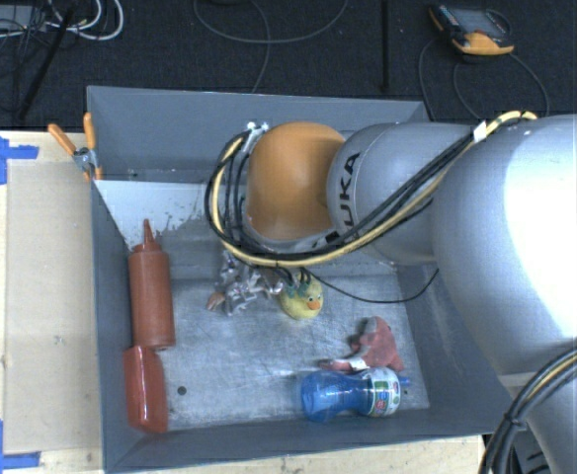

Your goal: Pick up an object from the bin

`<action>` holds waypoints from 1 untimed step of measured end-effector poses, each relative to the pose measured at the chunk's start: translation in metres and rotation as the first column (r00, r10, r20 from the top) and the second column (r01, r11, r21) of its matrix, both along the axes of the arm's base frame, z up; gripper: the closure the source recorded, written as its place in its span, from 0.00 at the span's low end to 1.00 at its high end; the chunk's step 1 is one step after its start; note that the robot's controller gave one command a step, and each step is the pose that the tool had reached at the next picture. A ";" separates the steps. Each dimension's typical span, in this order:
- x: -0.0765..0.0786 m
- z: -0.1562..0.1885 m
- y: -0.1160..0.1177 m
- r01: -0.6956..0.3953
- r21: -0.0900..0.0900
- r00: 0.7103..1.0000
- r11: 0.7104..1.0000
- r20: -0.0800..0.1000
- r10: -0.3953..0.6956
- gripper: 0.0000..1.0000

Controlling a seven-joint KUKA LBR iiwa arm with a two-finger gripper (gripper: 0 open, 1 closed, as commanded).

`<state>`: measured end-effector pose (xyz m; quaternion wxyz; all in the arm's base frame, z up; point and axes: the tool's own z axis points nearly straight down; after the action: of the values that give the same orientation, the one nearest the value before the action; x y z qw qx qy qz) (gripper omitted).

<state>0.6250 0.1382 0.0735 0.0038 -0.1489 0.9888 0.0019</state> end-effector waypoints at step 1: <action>0.000 0.011 0.000 0.003 -0.004 1.000 1.000 -0.007 -0.003 1.00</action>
Offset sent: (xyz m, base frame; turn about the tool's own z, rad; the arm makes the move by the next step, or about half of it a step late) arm 0.0000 -0.0001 0.0556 0.0000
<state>0.6250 0.1383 0.0841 0.0000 -0.1476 0.9890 0.0005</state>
